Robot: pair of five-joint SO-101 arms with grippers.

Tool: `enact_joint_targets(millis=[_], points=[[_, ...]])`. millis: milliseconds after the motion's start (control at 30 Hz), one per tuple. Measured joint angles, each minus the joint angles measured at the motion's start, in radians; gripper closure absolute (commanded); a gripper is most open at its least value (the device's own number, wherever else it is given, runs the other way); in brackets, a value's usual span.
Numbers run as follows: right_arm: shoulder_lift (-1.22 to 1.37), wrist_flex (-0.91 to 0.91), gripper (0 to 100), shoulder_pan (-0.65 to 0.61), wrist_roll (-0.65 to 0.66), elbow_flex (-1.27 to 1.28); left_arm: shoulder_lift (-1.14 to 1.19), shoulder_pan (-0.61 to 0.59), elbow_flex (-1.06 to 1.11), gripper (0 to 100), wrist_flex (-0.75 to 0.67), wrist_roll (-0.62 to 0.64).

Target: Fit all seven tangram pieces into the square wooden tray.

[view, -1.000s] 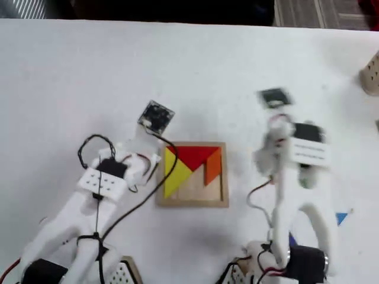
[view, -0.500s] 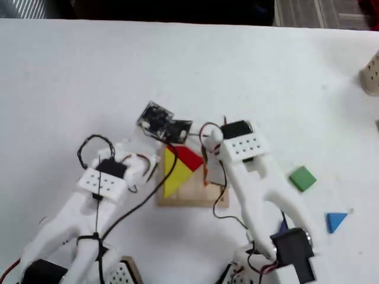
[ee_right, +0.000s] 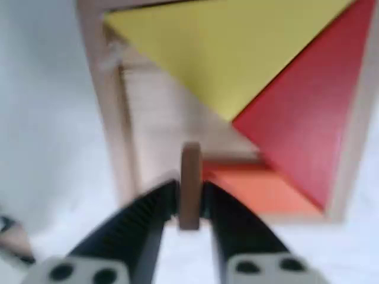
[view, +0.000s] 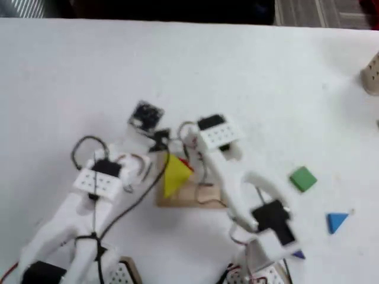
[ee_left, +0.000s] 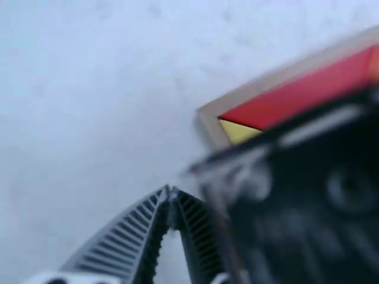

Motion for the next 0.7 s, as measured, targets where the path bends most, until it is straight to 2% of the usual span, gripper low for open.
enact_joint_targets(millis=[233, 433, 600, 700], points=[[0.058, -0.002, 98.5, 0.028, -0.270, -0.170, 0.002, -0.021, 0.000, 98, -0.009, 0.003], [0.064, 0.014, 95.0, 0.072, -0.376, -0.181, 0.003, -0.152, 0.000, 98, -0.089, 0.203], [0.064, 0.038, 82.4, 0.078, -0.419, -0.187, 0.003, -0.221, 0.000, 98, -0.124, 0.269], [0.064, 0.038, 81.9, 0.100, -0.465, -0.203, 0.003, -0.242, 0.000, 98, -0.133, 0.292]])
